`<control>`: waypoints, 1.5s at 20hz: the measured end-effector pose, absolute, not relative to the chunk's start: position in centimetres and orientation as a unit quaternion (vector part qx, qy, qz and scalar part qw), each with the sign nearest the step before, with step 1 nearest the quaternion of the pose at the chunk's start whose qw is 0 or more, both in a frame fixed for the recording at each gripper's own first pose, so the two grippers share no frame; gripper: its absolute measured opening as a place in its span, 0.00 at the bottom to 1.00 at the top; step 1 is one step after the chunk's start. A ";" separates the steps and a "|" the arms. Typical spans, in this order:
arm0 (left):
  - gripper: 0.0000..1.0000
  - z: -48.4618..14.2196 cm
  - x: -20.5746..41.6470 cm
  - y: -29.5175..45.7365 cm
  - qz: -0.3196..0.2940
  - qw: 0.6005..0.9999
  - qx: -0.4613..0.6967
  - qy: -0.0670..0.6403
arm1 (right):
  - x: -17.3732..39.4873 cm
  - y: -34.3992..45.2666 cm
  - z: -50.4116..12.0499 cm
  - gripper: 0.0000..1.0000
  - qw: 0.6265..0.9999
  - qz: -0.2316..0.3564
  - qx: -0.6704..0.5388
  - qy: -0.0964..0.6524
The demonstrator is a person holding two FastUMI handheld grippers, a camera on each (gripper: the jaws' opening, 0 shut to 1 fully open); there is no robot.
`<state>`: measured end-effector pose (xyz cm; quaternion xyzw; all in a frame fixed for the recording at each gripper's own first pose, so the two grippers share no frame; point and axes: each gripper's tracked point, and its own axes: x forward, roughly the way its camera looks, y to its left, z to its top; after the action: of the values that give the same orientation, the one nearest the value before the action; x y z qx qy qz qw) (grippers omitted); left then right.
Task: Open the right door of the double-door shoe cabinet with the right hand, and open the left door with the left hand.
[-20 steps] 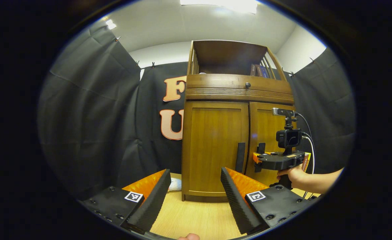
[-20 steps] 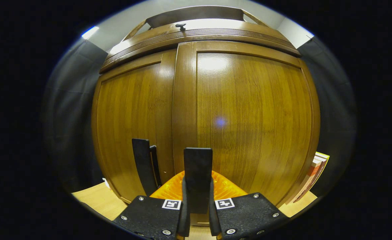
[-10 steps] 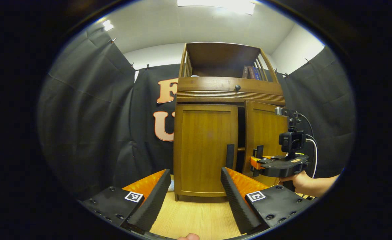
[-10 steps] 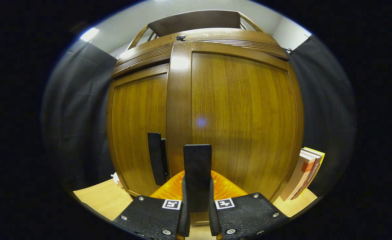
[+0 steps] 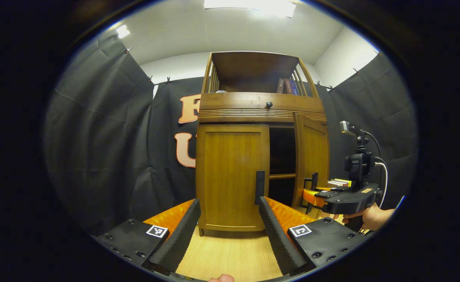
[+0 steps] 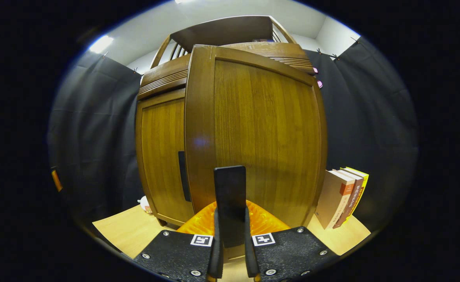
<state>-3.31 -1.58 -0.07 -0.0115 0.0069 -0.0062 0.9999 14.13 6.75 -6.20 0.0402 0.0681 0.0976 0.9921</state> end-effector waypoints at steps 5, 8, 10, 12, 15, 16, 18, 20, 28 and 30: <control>0.94 -0.4 -2.8 -3.8 -0.024 1.000 -0.013 0.012 | 11.2 3.4 -6.2 0.22 0.993 0.088 0.033 0.070; 0.96 -0.6 -2.6 -5.2 -0.038 0.999 -0.014 0.013 | 9.8 1.0 -6.3 0.22 0.995 0.072 0.028 0.070; 0.94 -0.7 -2.6 -6.2 -0.045 0.999 -0.015 0.015 | 9.1 -0.6 -6.2 0.22 0.996 0.060 0.027 0.065; 0.94 -0.7 -2.5 -7.0 -0.052 0.998 -0.015 0.016 | 8.6 -2.1 -6.0 0.17 0.996 0.052 0.037 0.066; 0.97 -0.9 -2.4 -7.9 -0.060 0.998 -0.014 0.017 | 8.1 -3.6 -6.1 0.14 0.997 0.037 0.029 0.065; 0.94 -0.9 -2.4 -8.2 -0.062 0.998 -0.014 0.017 | 8.0 -4.1 -6.1 0.07 0.997 0.032 0.023 0.065; 0.94 -0.9 -2.5 -8.6 -0.065 0.998 -0.015 0.017 | 7.7 -5.0 -6.2 0.12 0.997 0.025 0.030 0.064; 0.97 -0.9 -2.4 -8.9 -0.066 0.998 -0.014 0.018 | 7.5 -6.0 -6.3 0.12 0.997 0.016 0.038 0.063; 0.94 -1.0 -2.3 -9.8 -0.069 0.997 -0.011 0.019 | 7.2 -12.0 -6.6 0.01 0.997 -0.034 0.047 0.058; 0.97 -0.9 -2.3 -10.0 -0.070 0.997 -0.012 0.019 | 7.2 -12.4 -6.5 0.00 0.997 -0.028 0.050 0.058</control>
<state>-2.26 -10.01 -0.95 -0.0119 0.0187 -0.0702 0.9973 7.16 -12.39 -6.53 0.0496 0.0579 -0.0284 0.9967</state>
